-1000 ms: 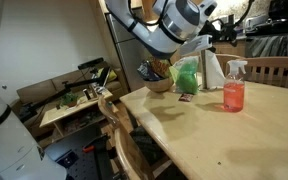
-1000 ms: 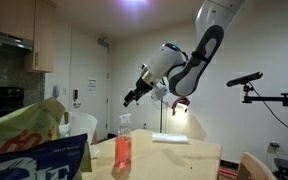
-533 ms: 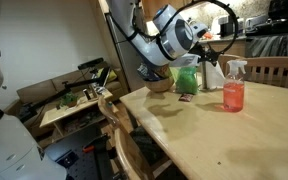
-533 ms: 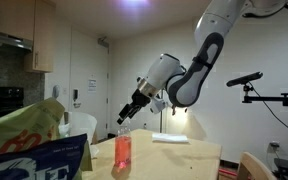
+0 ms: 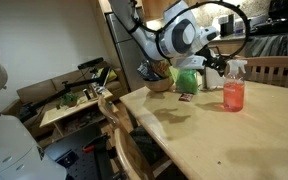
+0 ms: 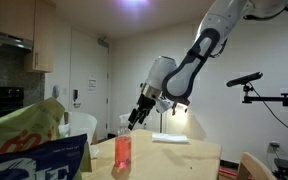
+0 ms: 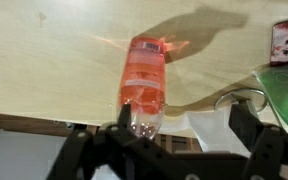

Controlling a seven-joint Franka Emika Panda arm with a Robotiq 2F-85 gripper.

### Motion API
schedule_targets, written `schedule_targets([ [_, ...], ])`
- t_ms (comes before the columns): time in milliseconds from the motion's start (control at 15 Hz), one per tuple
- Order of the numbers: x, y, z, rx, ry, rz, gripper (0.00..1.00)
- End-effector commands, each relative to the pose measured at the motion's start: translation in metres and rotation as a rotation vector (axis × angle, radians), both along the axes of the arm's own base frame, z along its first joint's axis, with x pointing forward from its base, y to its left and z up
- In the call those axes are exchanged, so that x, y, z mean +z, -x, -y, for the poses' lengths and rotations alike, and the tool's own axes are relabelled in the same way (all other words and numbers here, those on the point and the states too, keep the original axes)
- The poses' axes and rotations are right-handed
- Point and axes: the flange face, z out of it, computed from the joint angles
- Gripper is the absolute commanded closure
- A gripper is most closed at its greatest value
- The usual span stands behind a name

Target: Spray the object from the bottle slightly to the right

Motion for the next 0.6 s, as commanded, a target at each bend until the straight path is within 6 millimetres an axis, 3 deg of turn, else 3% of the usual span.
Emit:
schedule_targets([
  [0, 0.012, -0.002, 0.017, -0.049, 0.049, -0.061, 0.00],
  [133, 0.009, -0.005, 0.030, -0.090, 0.064, -0.084, 0.00],
  [200, 0.001, -0.002, 0.024, -0.066, 0.043, -0.058, 0.00],
  [533, 0.005, -0.011, 0.035, -0.100, 0.086, -0.058, 0.00],
])
